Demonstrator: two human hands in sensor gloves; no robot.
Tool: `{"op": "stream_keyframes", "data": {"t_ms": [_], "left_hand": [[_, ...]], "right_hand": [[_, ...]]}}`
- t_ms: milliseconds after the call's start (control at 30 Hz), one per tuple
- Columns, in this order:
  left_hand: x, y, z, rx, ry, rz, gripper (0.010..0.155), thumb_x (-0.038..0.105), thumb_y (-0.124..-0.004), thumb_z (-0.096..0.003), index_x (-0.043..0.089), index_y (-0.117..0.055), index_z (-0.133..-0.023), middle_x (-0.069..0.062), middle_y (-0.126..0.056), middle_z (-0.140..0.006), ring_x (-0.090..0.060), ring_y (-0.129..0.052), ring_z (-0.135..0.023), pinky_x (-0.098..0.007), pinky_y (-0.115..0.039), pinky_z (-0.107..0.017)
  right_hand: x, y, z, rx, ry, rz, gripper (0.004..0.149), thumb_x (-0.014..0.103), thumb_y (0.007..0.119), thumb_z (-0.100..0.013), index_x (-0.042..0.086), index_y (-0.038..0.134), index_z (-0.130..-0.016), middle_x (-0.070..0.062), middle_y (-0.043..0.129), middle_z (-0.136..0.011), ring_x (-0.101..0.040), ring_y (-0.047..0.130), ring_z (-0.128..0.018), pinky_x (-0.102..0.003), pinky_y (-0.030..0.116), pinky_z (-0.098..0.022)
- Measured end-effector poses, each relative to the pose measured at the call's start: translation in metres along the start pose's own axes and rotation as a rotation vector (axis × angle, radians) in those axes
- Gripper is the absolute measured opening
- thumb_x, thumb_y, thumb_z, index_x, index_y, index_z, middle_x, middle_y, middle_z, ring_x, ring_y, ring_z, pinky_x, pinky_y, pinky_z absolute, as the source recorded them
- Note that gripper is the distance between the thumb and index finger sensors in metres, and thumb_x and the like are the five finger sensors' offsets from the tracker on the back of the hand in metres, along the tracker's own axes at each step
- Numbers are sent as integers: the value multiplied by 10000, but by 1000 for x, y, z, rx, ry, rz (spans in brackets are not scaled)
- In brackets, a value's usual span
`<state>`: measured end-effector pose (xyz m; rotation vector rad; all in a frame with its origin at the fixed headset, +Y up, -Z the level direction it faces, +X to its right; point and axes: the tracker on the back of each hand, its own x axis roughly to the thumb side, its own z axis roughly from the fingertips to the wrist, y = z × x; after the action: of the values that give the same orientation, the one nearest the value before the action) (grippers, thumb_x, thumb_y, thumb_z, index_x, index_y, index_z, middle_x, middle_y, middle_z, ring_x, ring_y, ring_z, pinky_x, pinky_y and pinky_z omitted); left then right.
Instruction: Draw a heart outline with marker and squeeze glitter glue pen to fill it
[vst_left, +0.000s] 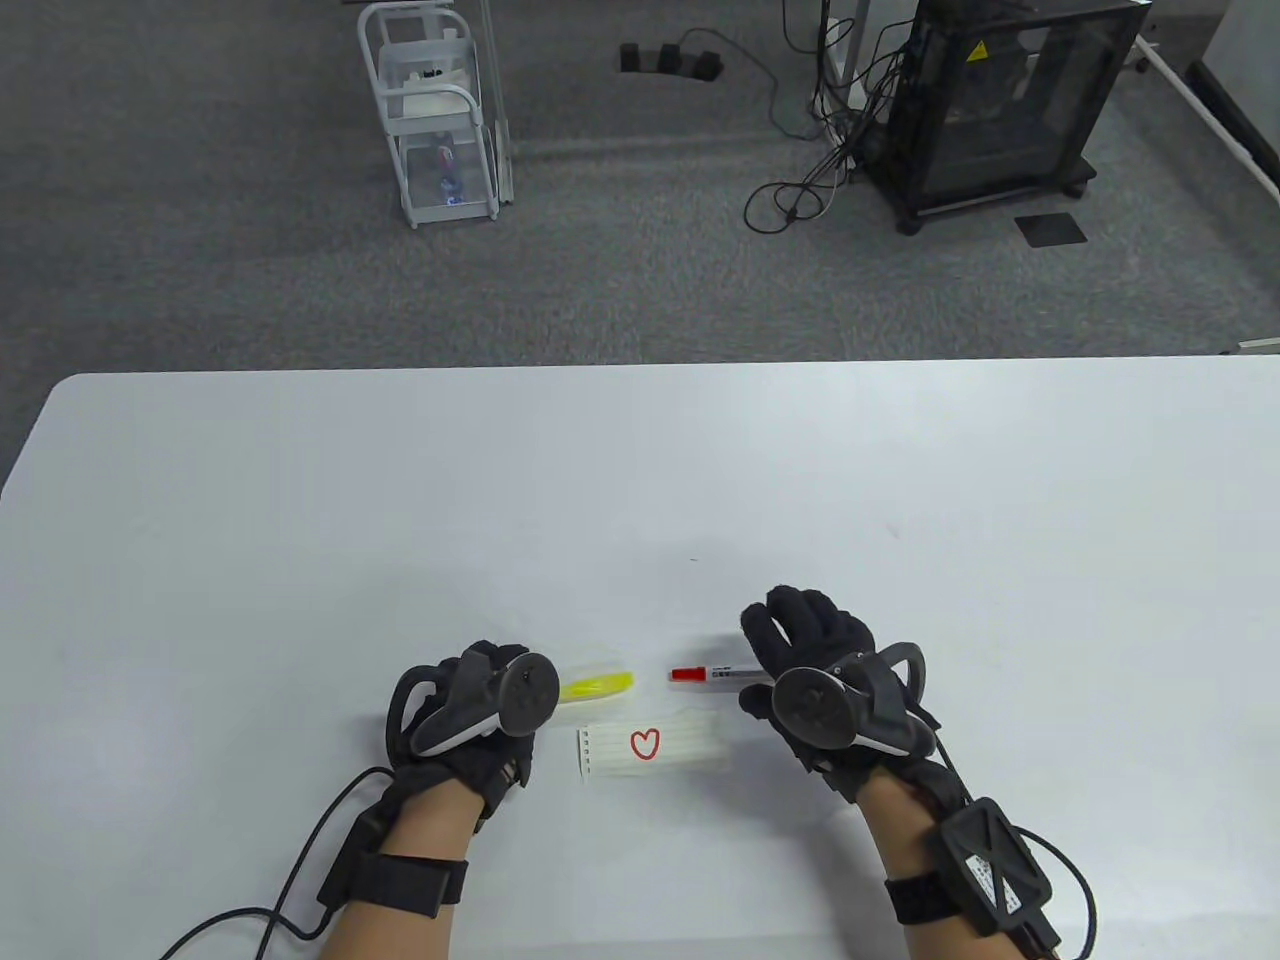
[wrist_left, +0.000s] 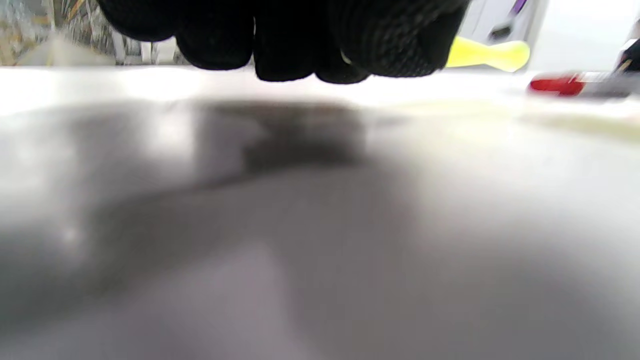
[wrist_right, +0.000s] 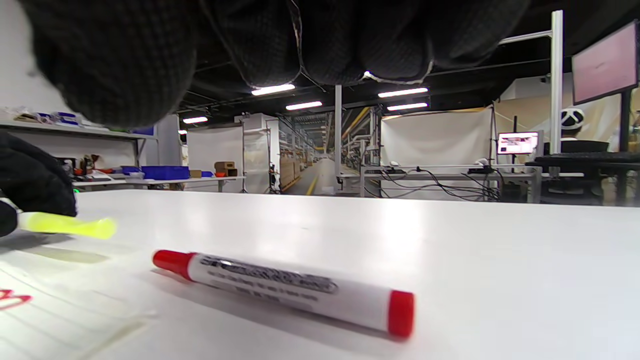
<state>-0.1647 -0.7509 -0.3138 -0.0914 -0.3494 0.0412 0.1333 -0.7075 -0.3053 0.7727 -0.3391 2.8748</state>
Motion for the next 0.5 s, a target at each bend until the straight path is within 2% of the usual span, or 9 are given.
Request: {"op": "stream_keyframes", "data": {"t_ms": [67,200,367,433,500], "left_hand": [[8,11,7,136,-53,49,505,378,-764,-452,165,-732,-909,-97,-752,-941,-420,-694,-890,-558,-608,-596],[30,27,19,193,-131,27,507,380,-760,-457,157,-722,-911,-102,-751,-943,-423,-696,-892,-566,-607,-599],[52,36,32,275,-200,49,503,383,-772,-451,141,-743,-891,-138,-894,-902,-465,-838,-871,-581,-728,-552],[56,37,34,287,-218,60,499,381,-787,-449,137,-747,-882,-118,-961,-854,-417,-927,-837,-570,-781,-531],[55,37,35,285,-222,82,497,380,-795,-448,137,-735,-878,-80,-997,-803,-365,-979,-798,-551,-811,-517]], "right_hand": [[9,-5,2,-15,-25,-28,771,483,815,-396,77,616,-1022,-306,584,-1038,-532,648,-877,-623,612,-593],[29,-10,4,7,-40,-132,764,507,783,-416,94,605,-1033,-239,782,-929,-354,882,-665,-507,771,-464],[43,1,3,121,35,-329,737,498,768,-442,78,616,-1028,-229,873,-857,-298,966,-534,-455,832,-374],[41,7,1,139,70,-481,701,449,762,-453,31,639,-1002,-207,911,-807,-271,990,-488,-438,852,-344],[33,12,2,104,150,-631,577,346,792,-452,21,737,-925,-171,962,-715,-247,1011,-434,-430,870,-312]]}}
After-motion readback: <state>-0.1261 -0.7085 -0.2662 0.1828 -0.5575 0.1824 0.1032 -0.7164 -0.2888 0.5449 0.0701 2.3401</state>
